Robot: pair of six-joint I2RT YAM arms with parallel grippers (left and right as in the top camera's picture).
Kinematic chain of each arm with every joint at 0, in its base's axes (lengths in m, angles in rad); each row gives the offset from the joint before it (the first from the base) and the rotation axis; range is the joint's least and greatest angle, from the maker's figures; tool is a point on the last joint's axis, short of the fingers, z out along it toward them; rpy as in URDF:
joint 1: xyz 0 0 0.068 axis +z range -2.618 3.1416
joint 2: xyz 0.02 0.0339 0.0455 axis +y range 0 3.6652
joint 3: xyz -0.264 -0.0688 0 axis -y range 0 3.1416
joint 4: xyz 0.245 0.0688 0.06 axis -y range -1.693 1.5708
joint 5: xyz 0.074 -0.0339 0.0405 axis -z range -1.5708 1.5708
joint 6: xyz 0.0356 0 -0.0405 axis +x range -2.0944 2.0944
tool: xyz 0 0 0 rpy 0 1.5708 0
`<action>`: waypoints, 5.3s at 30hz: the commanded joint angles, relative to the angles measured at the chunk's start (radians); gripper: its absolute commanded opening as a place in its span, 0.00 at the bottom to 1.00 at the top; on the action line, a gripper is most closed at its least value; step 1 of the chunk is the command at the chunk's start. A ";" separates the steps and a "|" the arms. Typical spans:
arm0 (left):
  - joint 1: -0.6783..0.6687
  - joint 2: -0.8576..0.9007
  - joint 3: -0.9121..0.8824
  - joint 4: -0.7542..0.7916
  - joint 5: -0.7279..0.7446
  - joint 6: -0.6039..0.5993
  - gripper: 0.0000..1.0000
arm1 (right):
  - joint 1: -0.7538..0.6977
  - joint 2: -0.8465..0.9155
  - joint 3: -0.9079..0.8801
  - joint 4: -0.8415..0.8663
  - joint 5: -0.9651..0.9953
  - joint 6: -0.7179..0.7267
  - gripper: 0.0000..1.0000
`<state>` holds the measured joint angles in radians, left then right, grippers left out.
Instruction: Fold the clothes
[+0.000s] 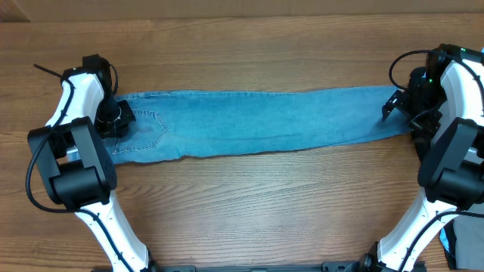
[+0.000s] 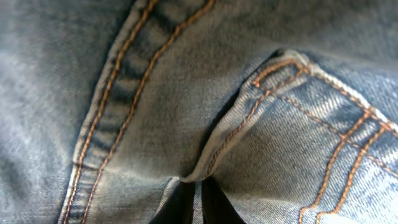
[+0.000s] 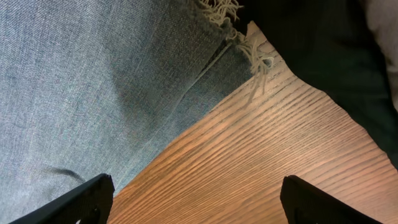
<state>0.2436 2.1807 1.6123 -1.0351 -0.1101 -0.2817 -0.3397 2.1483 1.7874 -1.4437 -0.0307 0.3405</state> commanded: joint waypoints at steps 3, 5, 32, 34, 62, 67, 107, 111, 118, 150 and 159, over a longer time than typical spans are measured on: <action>0.000 0.023 -0.119 0.198 -0.044 0.076 0.08 | -0.002 -0.012 -0.003 0.001 -0.008 0.000 0.90; 0.000 0.023 -0.114 0.223 -0.057 0.077 0.08 | -0.002 -0.012 -0.003 0.005 -0.008 0.000 0.90; -0.001 0.022 0.283 -0.045 0.103 0.057 0.84 | -0.001 -0.012 -0.174 0.221 -0.043 0.131 0.94; -0.001 0.022 0.283 -0.050 0.104 0.056 0.91 | 0.000 -0.012 -0.197 0.291 -0.047 0.130 0.93; -0.001 0.022 0.281 -0.062 0.100 0.057 0.94 | 0.009 -0.013 -0.424 0.551 0.029 0.230 0.71; -0.001 0.022 0.281 -0.063 0.099 0.057 0.94 | 0.009 -0.016 -0.417 0.595 0.029 0.190 0.70; 0.090 0.014 0.500 -0.273 0.399 0.024 0.79 | 0.120 -0.472 -0.345 0.638 -0.473 -0.315 0.04; 0.152 0.014 0.500 -0.317 0.404 0.023 0.80 | 0.251 -0.496 -0.345 0.701 -0.512 -0.294 0.04; 0.270 0.014 0.500 -0.377 0.402 0.043 0.83 | 0.502 -0.496 -0.336 0.809 -0.496 -0.206 0.04; 0.350 0.014 0.500 -0.434 0.399 0.042 0.90 | 0.996 -0.268 -0.328 1.159 -0.194 0.056 0.04; 0.350 0.014 0.500 -0.435 0.399 0.042 0.90 | 1.026 -0.206 -0.328 1.192 -0.195 0.126 0.04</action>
<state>0.5972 2.2013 2.0899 -1.4677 0.2775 -0.2443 0.6697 1.9079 1.4284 -0.2672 -0.2276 0.4129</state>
